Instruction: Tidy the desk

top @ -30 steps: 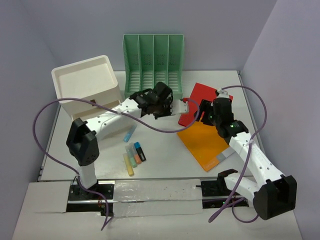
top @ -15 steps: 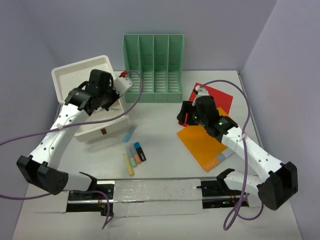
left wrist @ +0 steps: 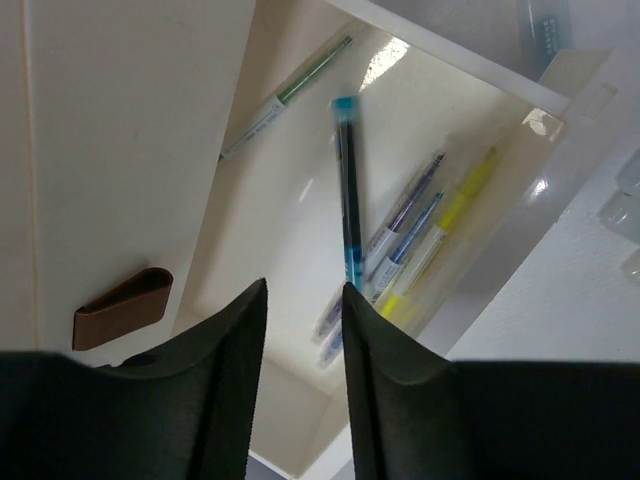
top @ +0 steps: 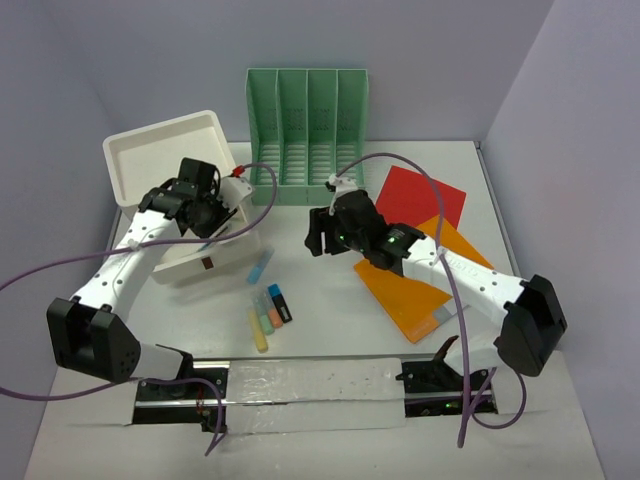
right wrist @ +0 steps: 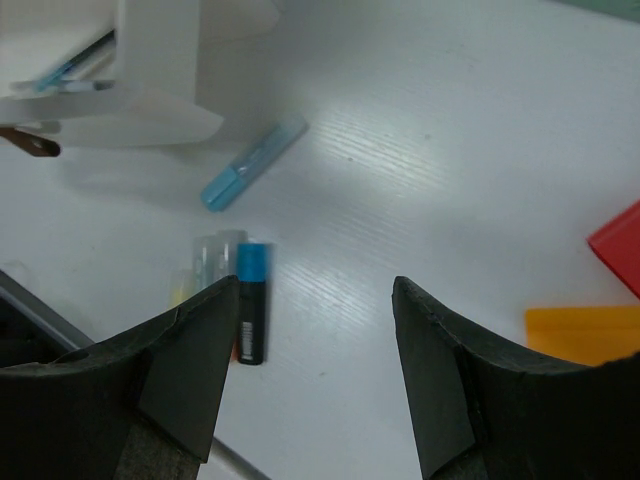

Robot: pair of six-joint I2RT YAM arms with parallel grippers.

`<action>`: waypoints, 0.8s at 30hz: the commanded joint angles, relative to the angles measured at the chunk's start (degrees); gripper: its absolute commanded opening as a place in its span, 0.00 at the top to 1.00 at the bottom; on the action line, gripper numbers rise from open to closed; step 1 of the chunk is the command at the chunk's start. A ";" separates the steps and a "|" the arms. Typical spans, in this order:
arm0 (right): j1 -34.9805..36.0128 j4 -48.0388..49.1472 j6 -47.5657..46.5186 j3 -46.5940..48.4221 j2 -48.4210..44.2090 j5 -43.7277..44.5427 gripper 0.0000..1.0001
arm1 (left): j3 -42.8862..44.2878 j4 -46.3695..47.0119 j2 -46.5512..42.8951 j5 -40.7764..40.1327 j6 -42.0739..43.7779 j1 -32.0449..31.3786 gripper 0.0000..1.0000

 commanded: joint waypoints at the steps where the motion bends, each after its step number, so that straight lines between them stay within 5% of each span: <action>1: 2.92 7.92 1.52 4.04 1.36 0.26 0.30 | 0.88 2.77 -1.53 2.28 -0.06 0.62 0.55; 6: 6.17 13.02 4.29 5.44 3.91 0.87 0.30 | -0.23 6.68 -5.32 1.29 -2.77 2.02 0.53; 12: 11.16 23.66 13.66 3.64 8.97 0.28 0.31 | 9.39 9.56 -12.02 7.30 -8.36 10.03 0.42; 17: 15.35 26.64 21.83 8.18 18.79 -0.58 0.32 | 10.10 16.53 -14.22 7.15 -13.75 23.36 0.31; 24: 17.33 29.92 26.24 14.66 28.96 -2.09 0.36 | 10.43 17.18 -6.39 20.67 -21.60 46.98 0.30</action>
